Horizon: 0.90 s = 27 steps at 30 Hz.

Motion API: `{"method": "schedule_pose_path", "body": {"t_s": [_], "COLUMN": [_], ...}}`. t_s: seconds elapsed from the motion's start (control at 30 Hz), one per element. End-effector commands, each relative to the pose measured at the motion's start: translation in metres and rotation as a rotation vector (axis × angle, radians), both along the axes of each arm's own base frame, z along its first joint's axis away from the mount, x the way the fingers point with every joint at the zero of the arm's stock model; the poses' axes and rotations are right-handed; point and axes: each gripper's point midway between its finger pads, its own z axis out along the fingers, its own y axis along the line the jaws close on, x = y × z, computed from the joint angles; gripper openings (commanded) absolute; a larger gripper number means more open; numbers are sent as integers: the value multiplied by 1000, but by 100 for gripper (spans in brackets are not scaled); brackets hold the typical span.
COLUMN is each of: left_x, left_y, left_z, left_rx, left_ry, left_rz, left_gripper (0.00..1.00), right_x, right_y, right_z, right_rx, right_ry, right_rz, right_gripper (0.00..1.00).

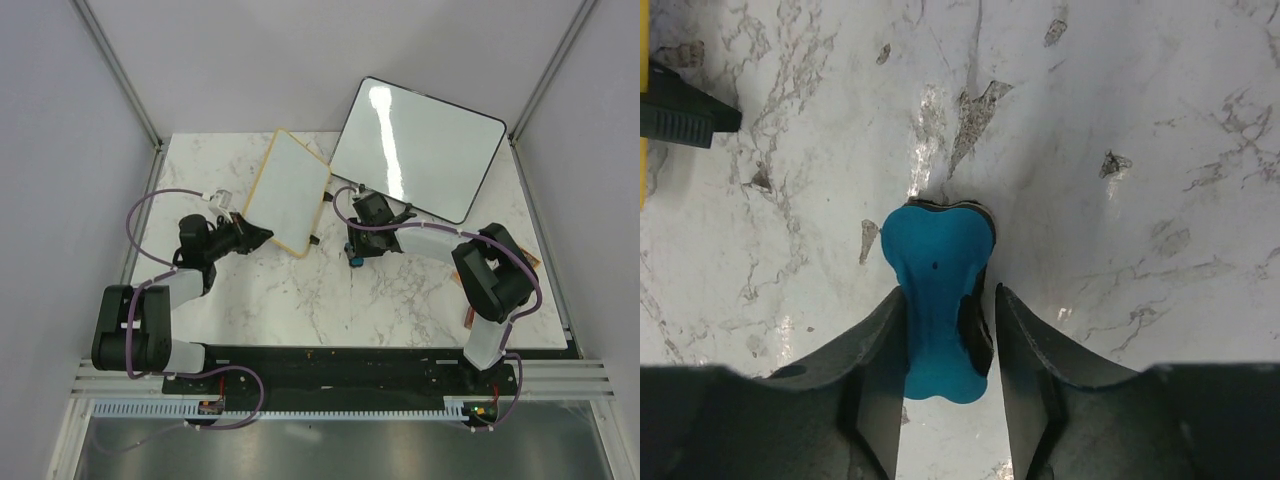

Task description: Erase the whiteboard

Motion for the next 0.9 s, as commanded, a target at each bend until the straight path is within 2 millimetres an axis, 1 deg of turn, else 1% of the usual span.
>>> {"method": "schedule_pose_path", "body": {"t_s": [0.0,0.03,0.1,0.2,0.37,0.43,0.5,0.53,0.63,0.67,0.7,0.73,0.77,0.8,0.83,0.87], "left_x": [-4,-3,-3,-2,-2,-2,-4,-5,-9,-12,-11,-14,-15,-16,-19,-20], "left_y": [-13,-12,-12,-9,-6,-5,-4,-3,1,2,5,7,9,13,15,18], "left_z": [18,18,22,28,37,40,39,40,42,46,48,45,46,52,49,49], "left_rx": [-27,-28,-31,-31,-25,-25,-22,-23,-18,-16,-11,-2,3,8,20,26], "left_ry": [-19,-17,-25,-34,-48,-56,-54,-53,-61,-76,-82,-62,-64,-84,-68,-66], "left_rz": [-57,-53,-48,-23,1,15,22,27,55,66,88,99,110,135,149,165], "left_gripper": [17,21,23,29,35,38,41,42,46,47,49,50,52,55,57,59], "right_x": [7,8,9,11,15,16,17,18,25,26,30,31,32,35,36,35], "right_y": [13,14,17,20,22,26,32,39,49,52,56,58,61,65,68,70], "right_z": [16,19,26,35,49,52,55,58,62,57,59,58,48,48,45,33], "right_rx": [63,75,91,105,125,150,177,208,251,252,261,266,260,264,263,251], "right_ry": [-50,-60,-74,-96,-131,-142,-149,-159,-179,-172,-176,-171,-151,-153,-148,-126], "right_rz": [33,37,46,52,57,67,79,95,109,116,116,120,124,125,130,130], "right_gripper": [53,53,55,56,57,57,56,56,46,33,26,17,7,4,3,1]}}
